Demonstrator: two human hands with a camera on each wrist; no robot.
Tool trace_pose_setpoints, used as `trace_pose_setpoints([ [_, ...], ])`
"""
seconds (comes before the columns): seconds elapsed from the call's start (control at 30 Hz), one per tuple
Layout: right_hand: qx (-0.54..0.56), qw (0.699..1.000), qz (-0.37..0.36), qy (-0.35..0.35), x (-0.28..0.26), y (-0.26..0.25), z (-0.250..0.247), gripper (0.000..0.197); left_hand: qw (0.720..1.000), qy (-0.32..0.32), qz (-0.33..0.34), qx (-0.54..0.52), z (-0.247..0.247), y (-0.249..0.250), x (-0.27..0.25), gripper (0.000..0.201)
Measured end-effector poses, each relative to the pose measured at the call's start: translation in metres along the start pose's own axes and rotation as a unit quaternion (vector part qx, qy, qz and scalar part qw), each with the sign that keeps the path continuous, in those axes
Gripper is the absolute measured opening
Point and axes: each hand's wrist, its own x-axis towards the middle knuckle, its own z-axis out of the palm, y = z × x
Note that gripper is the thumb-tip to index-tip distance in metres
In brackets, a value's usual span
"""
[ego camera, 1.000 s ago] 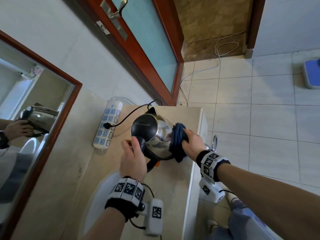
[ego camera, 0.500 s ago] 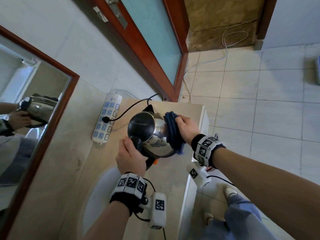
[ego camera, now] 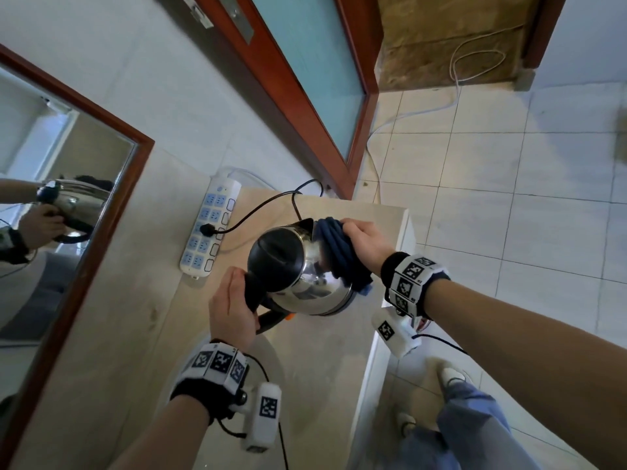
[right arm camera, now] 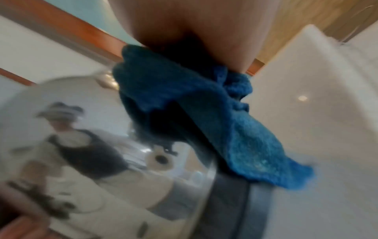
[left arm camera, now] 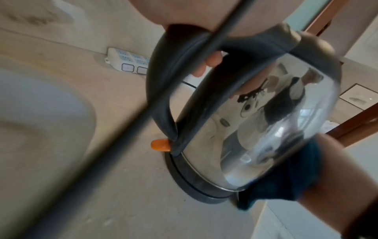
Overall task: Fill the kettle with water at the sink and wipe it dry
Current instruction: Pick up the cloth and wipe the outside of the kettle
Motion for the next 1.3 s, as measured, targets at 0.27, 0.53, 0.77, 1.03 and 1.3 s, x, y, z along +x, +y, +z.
trace_pose_setpoints([
  [0.27, 0.016, 0.998, -0.032, -0.051, 0.0, -0.039, -0.005, 0.038, 0.998, -0.022, -0.058, -0.001, -0.003, -0.005, 0.024, 0.033],
  [0.53, -0.056, 0.995, -0.011, -0.078, 0.009, -0.013, -0.011, 0.036, 0.985, 0.017, -0.17, 0.031, 0.001, -0.025, 0.053, 0.025],
  [0.77, -0.032, 0.99, -0.054, -0.129, 0.009, -0.04, -0.013, 0.03, 0.994, -0.034, -0.106, 0.024, -0.002, -0.014, 0.068, 0.028],
  [1.03, -0.111, 0.981, -0.036, -0.153, 0.024, -0.028, -0.016, 0.036, 0.988, -0.11, -0.033, 0.107, -0.007, -0.01, 0.093, 0.048],
  [1.3, -0.05, 0.976, -0.1, -0.188, 0.03, -0.065, -0.002, 0.03, 0.984, -0.147, -0.015, 0.104, 0.001, 0.003, 0.118, 0.036],
])
